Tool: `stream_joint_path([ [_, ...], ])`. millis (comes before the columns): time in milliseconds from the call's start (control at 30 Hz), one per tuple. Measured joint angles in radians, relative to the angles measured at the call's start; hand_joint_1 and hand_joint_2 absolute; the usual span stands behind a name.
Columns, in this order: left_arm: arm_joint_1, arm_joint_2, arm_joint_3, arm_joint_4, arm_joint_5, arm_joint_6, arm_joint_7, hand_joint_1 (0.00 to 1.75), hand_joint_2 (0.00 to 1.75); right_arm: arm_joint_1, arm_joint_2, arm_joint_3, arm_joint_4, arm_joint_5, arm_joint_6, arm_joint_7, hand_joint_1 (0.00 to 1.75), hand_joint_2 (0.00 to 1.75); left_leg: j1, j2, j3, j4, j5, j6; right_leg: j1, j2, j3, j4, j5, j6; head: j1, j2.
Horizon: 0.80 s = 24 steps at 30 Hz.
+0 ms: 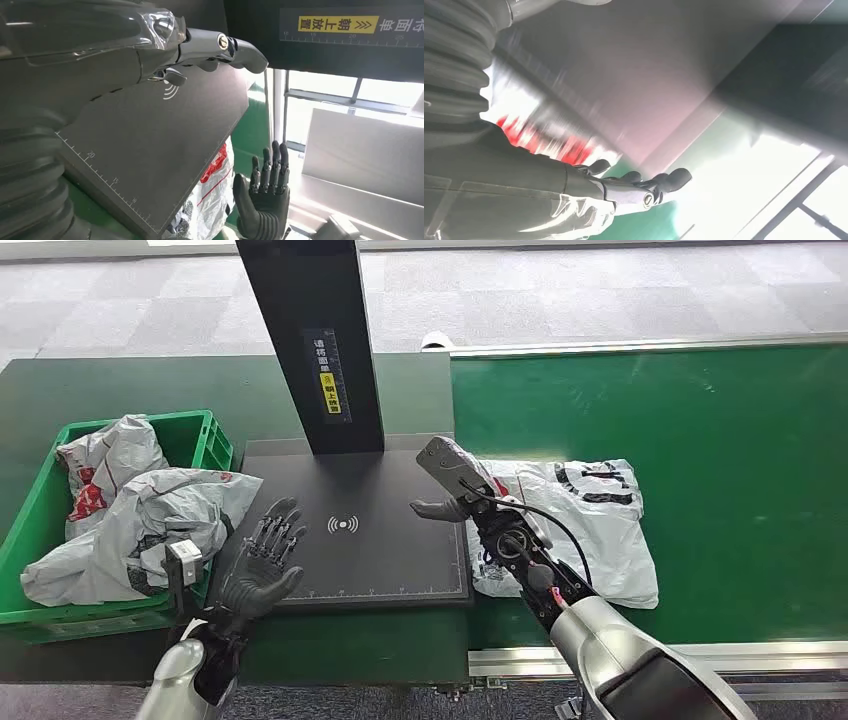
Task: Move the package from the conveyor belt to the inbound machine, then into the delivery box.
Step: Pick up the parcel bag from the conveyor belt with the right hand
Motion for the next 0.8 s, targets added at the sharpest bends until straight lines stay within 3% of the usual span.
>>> stream_joint_path([
  [300, -0.001, -0.005, 0.000, 0.000, -0.006, -0.015, 0.017, 0.00, 1.75, -0.041, -0.051, 0.063, 0.050, 0.184, -0.238, 0.188, 0.00, 1.75, 0.000, 0.000, 0.000, 0.000, 0.000, 0.000, 0.000, 0.000, 0.000, 0.000, 0.000, 0.000, 0.000, 0.000],
  [400, -0.006, -0.006, 0.000, 0.002, -0.014, -0.019, 0.017, 0.00, 1.75, -0.050, -0.075, 0.073, 0.072, 0.243, -0.217, 0.310, 0.00, 1.75, 0.000, 0.000, 0.000, 0.000, 0.000, 0.000, 0.000, 0.000, 0.000, 0.000, 0.000, 0.000, 0.000, 0.000],
  [533, -0.024, -0.005, 0.000, 0.012, -0.021, -0.020, 0.021, 0.00, 1.75, -0.057, -0.100, 0.095, 0.098, 0.320, -0.114, 0.494, 0.00, 1.75, 0.000, 0.000, 0.000, 0.000, 0.000, 0.000, 0.000, 0.000, 0.000, 0.000, 0.000, 0.000, 0.000, 0.000],
  [800, -0.043, -0.006, 0.000, 0.030, -0.024, -0.020, 0.025, 0.00, 1.75, -0.067, -0.124, 0.116, 0.122, 0.353, -0.059, 0.563, 0.00, 1.75, 0.000, 0.000, 0.000, 0.000, 0.000, 0.000, 0.000, 0.000, 0.000, 0.000, 0.000, 0.000, 0.000, 0.000],
])
